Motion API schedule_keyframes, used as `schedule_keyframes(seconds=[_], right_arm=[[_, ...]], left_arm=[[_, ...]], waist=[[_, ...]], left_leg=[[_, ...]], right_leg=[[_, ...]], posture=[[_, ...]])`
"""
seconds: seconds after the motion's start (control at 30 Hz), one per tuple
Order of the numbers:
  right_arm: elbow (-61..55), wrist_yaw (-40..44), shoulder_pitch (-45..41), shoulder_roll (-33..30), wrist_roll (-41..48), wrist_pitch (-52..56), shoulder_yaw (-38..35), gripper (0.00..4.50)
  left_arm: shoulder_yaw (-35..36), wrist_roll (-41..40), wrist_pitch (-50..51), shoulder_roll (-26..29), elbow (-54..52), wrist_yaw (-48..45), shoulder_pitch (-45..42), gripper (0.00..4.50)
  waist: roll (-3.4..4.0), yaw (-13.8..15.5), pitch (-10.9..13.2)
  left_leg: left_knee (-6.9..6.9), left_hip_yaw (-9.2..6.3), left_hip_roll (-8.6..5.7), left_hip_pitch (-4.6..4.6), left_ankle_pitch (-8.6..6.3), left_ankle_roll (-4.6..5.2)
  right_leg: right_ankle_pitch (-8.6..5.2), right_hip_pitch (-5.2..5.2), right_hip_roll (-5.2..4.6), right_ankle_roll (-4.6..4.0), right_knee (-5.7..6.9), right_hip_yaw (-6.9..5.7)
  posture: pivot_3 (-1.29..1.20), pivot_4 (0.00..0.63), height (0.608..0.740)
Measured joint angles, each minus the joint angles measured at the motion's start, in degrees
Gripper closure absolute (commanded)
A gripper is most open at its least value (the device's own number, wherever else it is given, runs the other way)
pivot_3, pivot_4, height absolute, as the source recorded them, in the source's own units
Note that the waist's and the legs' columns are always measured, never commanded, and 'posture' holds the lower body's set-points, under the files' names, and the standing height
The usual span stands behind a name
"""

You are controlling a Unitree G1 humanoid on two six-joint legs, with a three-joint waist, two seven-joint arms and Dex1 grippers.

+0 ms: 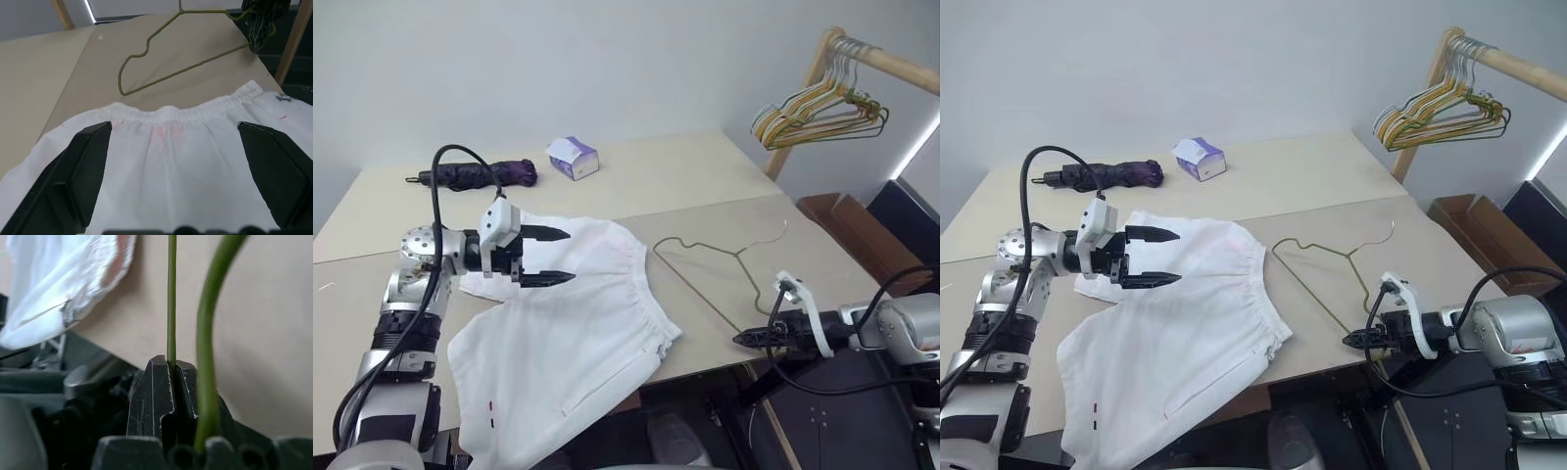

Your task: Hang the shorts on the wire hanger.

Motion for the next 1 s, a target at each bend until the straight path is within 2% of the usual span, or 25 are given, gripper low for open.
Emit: schedule_keyframes(seconds=[0.13,0.33,0.43,0.83,1.0], right_arm=[[4.0,2.6,-3.3,-1.1,0.1,1.1,4.7,4.50],[5.0,5.7,-1.3,-3.6,2.2,0.7,4.6,4.50],[5.0,6.5,-0.8,-3.6,2.6,0.3,4.6,4.50],[6.3,8.3,-1.5,-3.6,4.3,-2.3,3.4,4.50],[6.6,9.1,-4.1,-3.3,3.2,-3.8,7.7,4.50]], left_arm=[[0.1,-1.8,1.8,0.3,-4.0,0.1,1.7,0.03],[0.5,-3.2,3.6,1.5,-7.7,1.2,4.5,0.03],[0.6,-3.7,4.0,2.1,-8.1,1.5,5.5,0.03],[0.6,-4.0,4.3,2.6,-8.8,2.0,5.5,0.03],[0.5,-3.9,3.9,2.8,-8.6,1.8,5.5,0.03]], waist=[[0.02,0.9,0.0],[0.02,2.5,0.0],[0.02,2.8,0.0],[0.03,4.3,0.0],[0.04,4.1,0.0]], left_leg=[[-0.02,-0.02,0.01,-0.01,-0.01,-0.01],[-0.01,-0.02,0.01,-0.05,-0.03,-0.05],[0.00,-0.01,0.01,-0.04,-0.23,-0.36],[0.01,0.00,0.00,-0.16,-0.19,-0.29],[0.01,0.00,0.01,-0.17,-0.19,-0.30]], right_leg=[[-0.01,-0.03,0.00,-0.01,0.00,-0.01],[-0.01,-0.06,0.00,-0.01,0.00,-0.01],[-0.01,-0.05,0.00,-0.01,0.00,0.00],[-0.01,-0.17,0.00,-0.01,-0.01,-0.01],[-0.01,-0.20,0.00,-0.01,0.00,-0.01]], posture=[[-0.27,0.000,0.740],[-0.26,0.000,0.740],[-0.25,0.000,0.740],[-0.24,0.000,0.740],[-0.24,0.000,0.740]])
